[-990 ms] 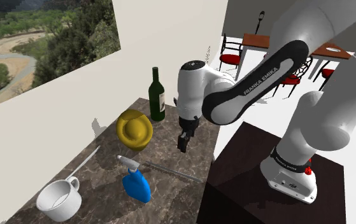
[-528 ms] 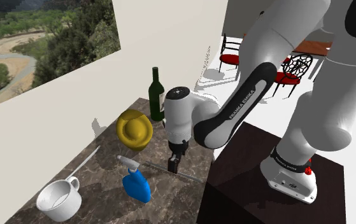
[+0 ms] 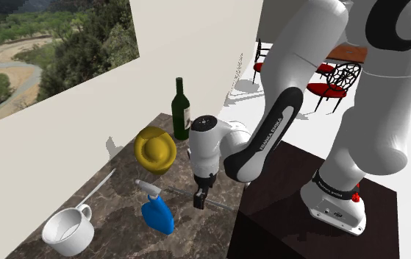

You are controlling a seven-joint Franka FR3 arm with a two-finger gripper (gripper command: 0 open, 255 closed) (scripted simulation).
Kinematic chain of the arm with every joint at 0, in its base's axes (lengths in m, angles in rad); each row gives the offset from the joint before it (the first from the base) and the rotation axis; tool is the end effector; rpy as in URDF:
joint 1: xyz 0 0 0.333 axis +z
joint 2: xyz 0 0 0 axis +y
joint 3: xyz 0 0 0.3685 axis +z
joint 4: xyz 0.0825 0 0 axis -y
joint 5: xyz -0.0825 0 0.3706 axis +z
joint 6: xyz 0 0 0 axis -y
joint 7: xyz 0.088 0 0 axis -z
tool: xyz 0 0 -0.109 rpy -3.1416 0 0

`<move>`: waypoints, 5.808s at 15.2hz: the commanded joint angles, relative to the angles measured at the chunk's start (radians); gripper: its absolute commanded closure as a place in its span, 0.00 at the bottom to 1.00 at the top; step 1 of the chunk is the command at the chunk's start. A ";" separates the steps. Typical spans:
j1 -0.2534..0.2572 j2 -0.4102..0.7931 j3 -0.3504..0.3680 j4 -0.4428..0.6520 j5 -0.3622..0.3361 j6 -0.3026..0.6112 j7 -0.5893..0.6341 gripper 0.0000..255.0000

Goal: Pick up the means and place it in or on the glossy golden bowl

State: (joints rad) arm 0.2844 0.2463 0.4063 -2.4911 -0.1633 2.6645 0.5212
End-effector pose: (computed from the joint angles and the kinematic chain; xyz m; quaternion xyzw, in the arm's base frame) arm 0.3600 0.3063 0.2566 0.9878 0.1533 -0.0262 0.0027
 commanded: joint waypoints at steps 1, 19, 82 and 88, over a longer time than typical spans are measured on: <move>0.004 0.014 -0.007 0.001 -0.012 0.012 0.008 0.00; -0.006 -0.017 0.009 -0.002 0.014 -0.013 -0.011 1.00; -0.105 0.309 -0.095 0.978 -0.003 -0.675 -0.307 1.00; -0.102 0.342 -0.101 0.947 -0.014 -0.612 -0.300 1.00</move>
State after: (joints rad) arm 0.1807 0.5824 0.3059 -1.5409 -0.1758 2.0431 0.2193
